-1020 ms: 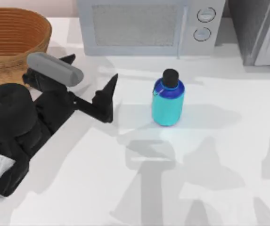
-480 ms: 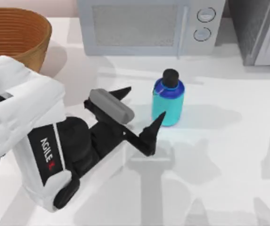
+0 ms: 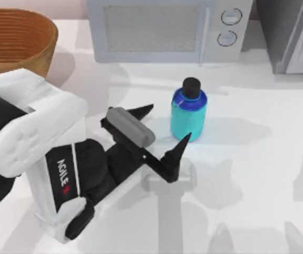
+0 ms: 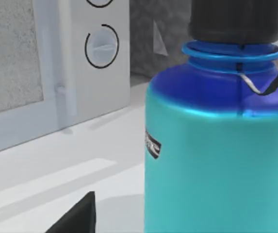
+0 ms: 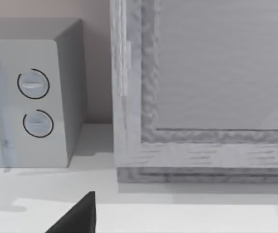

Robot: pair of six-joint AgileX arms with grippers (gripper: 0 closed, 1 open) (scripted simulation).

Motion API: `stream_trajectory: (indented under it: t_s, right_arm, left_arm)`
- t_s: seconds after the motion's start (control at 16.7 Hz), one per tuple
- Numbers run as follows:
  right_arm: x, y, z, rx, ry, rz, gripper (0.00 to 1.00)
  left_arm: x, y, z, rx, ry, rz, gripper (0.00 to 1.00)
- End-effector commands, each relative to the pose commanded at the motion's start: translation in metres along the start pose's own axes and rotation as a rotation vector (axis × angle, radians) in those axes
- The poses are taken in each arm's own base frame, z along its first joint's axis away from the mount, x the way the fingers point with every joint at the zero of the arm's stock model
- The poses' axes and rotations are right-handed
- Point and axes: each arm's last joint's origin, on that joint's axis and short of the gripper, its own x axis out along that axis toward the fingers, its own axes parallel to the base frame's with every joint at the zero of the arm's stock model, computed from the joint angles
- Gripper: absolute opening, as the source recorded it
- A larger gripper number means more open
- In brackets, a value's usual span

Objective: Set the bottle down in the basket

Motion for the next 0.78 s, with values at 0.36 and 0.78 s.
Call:
stream_trajectory:
  t_s: [0.36,0.78]
  right_arm:
    - [0.000,0.000,0.000,0.000,0.000,0.000,1.00]
    - [0.000,0.000,0.000,0.000,0.000,0.000,1.00]
  left_arm:
    - [0.034,-0.001,-0.001,0.000,-0.004,-0.006,1.00]
    - [0.071,-0.002,0.000,0.000,-0.004,-0.006,1.00]
